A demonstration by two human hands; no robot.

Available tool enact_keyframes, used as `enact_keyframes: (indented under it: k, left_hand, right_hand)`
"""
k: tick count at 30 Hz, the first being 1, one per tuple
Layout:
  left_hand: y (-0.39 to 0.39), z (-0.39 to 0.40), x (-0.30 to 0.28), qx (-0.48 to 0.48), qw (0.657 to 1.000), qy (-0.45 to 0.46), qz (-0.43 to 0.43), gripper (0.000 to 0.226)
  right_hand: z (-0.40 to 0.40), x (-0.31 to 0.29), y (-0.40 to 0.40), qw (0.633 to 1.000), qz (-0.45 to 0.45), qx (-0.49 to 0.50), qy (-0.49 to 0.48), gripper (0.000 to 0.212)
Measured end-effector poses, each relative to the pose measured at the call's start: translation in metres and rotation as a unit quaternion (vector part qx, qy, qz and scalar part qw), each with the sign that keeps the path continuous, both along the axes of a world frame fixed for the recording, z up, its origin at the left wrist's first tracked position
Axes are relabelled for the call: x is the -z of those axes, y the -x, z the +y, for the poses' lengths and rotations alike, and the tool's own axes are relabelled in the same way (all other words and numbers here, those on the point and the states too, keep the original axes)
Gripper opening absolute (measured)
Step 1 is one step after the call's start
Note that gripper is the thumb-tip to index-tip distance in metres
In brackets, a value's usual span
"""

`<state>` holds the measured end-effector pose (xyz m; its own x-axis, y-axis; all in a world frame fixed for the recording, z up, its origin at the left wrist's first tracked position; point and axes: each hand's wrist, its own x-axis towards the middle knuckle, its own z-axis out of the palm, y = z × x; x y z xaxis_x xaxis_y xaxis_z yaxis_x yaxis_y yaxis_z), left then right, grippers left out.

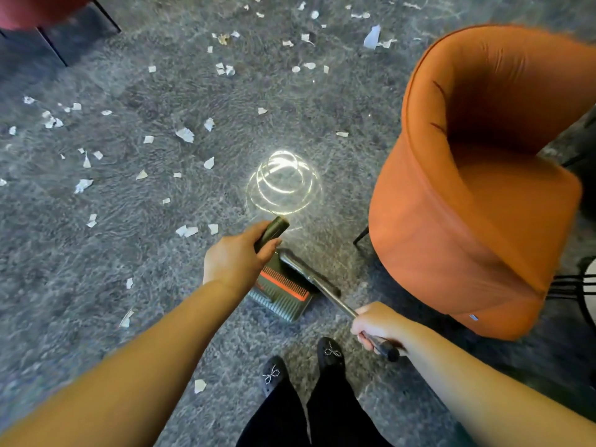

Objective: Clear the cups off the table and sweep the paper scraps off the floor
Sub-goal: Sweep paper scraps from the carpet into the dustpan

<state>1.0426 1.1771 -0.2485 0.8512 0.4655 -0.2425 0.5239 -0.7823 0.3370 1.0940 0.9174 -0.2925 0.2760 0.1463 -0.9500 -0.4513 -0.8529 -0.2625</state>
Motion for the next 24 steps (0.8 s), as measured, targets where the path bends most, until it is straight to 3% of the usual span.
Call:
enact_keyframes:
  k: [3, 7, 9, 13, 21, 24]
  left_hand:
    - [0.002, -0.001, -0.002, 0.001, 1.000, 0.001, 0.011, 0.039]
    - [0.011, 0.003, -0.005, -0.007, 1.000, 0.011, 0.017, 0.039]
    - [0.015, 0.004, -0.007, -0.010, 1.000, 0.015, 0.020, 0.039]
    - [0.015, 0.003, -0.009, -0.017, 0.999, 0.012, 0.030, 0.040]
    - [0.010, 0.009, -0.011, 0.003, 0.999, -0.018, 0.051, 0.042]
    - [0.008, 0.010, -0.011, 0.006, 0.998, -0.026, 0.049, 0.041]
  right_hand:
    - [-0.007, -0.007, 0.001, 0.999, -0.010, 0.031, -0.024, 0.035]
    - [-0.018, -0.020, -0.010, 0.991, -0.025, 0.123, -0.041, 0.009]
    - [-0.022, -0.021, -0.019, 0.989, -0.033, 0.135, -0.041, 0.013]
    - [-0.017, -0.010, -0.042, 0.995, -0.065, 0.074, 0.002, 0.016]
    - [-0.004, 0.005, -0.046, 0.994, -0.028, -0.087, 0.057, 0.020]
    - [-0.006, -0.001, -0.033, 0.990, -0.018, -0.141, 0.026, 0.044]
